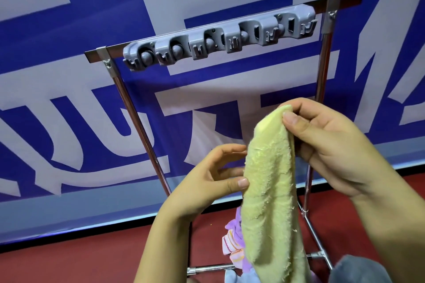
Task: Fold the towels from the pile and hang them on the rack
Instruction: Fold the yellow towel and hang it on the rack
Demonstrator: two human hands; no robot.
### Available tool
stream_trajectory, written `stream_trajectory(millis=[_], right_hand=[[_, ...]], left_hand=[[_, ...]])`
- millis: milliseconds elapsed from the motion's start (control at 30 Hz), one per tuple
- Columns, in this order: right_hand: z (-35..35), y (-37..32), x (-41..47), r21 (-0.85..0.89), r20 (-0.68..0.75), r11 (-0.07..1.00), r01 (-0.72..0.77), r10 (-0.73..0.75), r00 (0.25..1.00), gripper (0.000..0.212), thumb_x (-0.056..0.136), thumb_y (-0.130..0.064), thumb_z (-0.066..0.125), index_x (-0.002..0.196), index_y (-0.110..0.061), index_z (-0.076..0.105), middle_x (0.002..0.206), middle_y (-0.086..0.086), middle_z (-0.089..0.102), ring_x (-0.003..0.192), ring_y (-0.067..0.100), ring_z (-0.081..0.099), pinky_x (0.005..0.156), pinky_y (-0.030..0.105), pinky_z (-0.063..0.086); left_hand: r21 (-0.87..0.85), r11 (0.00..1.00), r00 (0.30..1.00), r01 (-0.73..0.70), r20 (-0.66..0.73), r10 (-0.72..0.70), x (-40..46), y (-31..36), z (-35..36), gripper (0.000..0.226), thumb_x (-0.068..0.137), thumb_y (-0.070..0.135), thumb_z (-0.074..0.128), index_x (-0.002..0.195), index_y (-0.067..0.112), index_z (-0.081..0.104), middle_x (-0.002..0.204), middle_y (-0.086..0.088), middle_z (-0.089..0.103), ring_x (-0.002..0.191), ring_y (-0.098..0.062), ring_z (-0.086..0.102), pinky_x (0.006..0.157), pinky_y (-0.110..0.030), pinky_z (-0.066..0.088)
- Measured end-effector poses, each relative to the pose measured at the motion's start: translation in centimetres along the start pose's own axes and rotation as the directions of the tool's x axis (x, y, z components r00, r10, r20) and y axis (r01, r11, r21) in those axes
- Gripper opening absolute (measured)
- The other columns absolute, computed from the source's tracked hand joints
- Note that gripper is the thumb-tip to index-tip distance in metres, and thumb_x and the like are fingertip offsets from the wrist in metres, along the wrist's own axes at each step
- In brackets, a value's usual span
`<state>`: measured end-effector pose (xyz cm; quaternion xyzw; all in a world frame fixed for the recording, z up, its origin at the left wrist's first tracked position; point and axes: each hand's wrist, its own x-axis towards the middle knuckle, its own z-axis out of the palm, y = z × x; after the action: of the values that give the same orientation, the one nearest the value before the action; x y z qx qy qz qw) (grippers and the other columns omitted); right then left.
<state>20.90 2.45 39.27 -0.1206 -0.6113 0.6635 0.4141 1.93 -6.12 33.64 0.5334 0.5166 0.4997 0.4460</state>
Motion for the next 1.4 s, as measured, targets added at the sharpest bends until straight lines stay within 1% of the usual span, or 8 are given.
stream_trajectory(millis=[267, 467, 633, 700, 933, 1133, 1267, 1400], right_hand=[[-0.6, 0.0, -0.1, 0.02, -0.001, 1.0, -0.015, 0.015, 1.0, 0.017, 0.069, -0.031, 0.06, 0.078, -0.021, 0.07, 0.072, 0.002, 0.066, 0.063, 0.009, 0.06, 0.059, 0.02, 0.052], [-2.5, -0.1, 0.1, -0.062, -0.134, 0.998, -0.014, 0.005, 0.991, 0.022, 0.068, -0.034, 0.06, 0.08, -0.017, 0.065, 0.067, -0.001, 0.064, 0.059, 0.008, 0.058, 0.054, 0.02, 0.049], [-2.9, -0.4, 0.4, -0.161, -0.149, 0.987, 0.019, -0.043, 0.988, 0.011, 0.08, -0.023, 0.054, 0.081, -0.018, 0.063, 0.063, -0.004, 0.064, 0.056, 0.005, 0.057, 0.052, 0.016, 0.049], [-2.9, -1.3, 0.2, -0.162, -0.117, 0.982, 0.1, -0.12, 0.986, 0.013, 0.076, -0.023, 0.056, 0.082, -0.019, 0.066, 0.062, -0.005, 0.063, 0.06, 0.006, 0.059, 0.057, 0.016, 0.052], [-3.5, -1.6, 0.4, -0.206, -0.028, 0.965, 0.163, -0.172, 0.985, 0.022, 0.063, -0.038, 0.07, 0.079, -0.023, 0.072, 0.066, -0.004, 0.067, 0.065, 0.005, 0.064, 0.065, 0.016, 0.053], [-3.3, -1.9, 0.1, 0.012, -0.024, 0.998, 0.057, -0.056, 0.998, 0.017, 0.058, -0.028, 0.068, 0.071, -0.017, 0.071, 0.064, 0.0, 0.066, 0.056, 0.01, 0.061, 0.051, 0.02, 0.051], [-2.9, -0.5, 1.1, 0.097, -0.092, 0.988, -0.122, 0.131, 0.987, 0.016, 0.056, -0.025, 0.068, 0.067, -0.015, 0.071, 0.06, -0.002, 0.066, 0.053, 0.007, 0.061, 0.047, 0.017, 0.05], [-2.3, 1.6, 1.7, 0.215, -0.197, 0.951, -0.22, 0.263, 0.945, 0.007, 0.08, -0.008, 0.056, 0.082, -0.003, 0.061, 0.06, 0.002, 0.068, 0.052, 0.008, 0.063, 0.048, 0.019, 0.053]], left_hand=[[0.062, 0.998, 1.0, 0.017, -0.008, -0.016, 0.5, -0.4, 0.5, 0.023, 0.077, 0.003, 0.068, 0.098, 0.001, 0.061, 0.092, -0.01, 0.067, 0.085, -0.019, 0.064, 0.084, -0.035, 0.054], [0.278, 0.958, 0.976, 0.065, -0.22, -0.003, -1.0, 1.7, -2.2, 0.019, 0.072, 0.024, 0.081, 0.075, 0.012, 0.066, 0.082, -0.011, 0.07, 0.081, -0.021, 0.066, 0.086, -0.041, 0.052], [0.51, 0.859, 0.927, 0.044, -0.341, 0.156, -2.1, 5.7, -3.1, 0.017, 0.074, 0.027, 0.075, 0.076, 0.012, 0.068, 0.084, -0.003, 0.074, 0.072, -0.007, 0.068, 0.066, -0.019, 0.054], [0.519, 0.853, 0.882, -0.052, -0.377, 0.283, -3.1, 7.3, -3.3, 0.014, 0.072, 0.03, 0.073, 0.075, 0.017, 0.068, 0.083, 0.0, 0.074, 0.074, -0.01, 0.069, 0.068, -0.021, 0.056], [0.303, 0.913, 0.78, -0.274, -0.485, 0.395, -3.1, 7.0, -3.1, 0.023, 0.069, 0.02, 0.08, 0.085, 0.026, 0.065, 0.069, 0.007, 0.066, 0.07, -0.009, 0.064, 0.069, -0.023, 0.057], [0.177, 0.934, 0.776, -0.31, -0.52, 0.357, -3.4, 7.2, -2.9, 0.021, 0.064, 0.016, 0.082, 0.082, 0.025, 0.074, 0.075, 0.003, 0.071, 0.072, -0.01, 0.066, 0.065, -0.019, 0.054], [-0.054, 0.97, 0.805, -0.236, -0.57, 0.164, -2.1, 5.8, -2.6, 0.013, 0.065, 0.012, 0.069, 0.077, 0.013, 0.066, 0.061, 0.004, 0.062, 0.054, -0.008, 0.055, 0.049, -0.017, 0.047], [-0.141, 0.98, 0.774, -0.139, -0.633, 0.019, -1.4, 4.1, -2.0, 0.014, 0.072, 0.007, 0.069, 0.084, 0.009, 0.062, 0.069, -0.003, 0.057, 0.055, -0.012, 0.051, 0.048, -0.018, 0.045]])
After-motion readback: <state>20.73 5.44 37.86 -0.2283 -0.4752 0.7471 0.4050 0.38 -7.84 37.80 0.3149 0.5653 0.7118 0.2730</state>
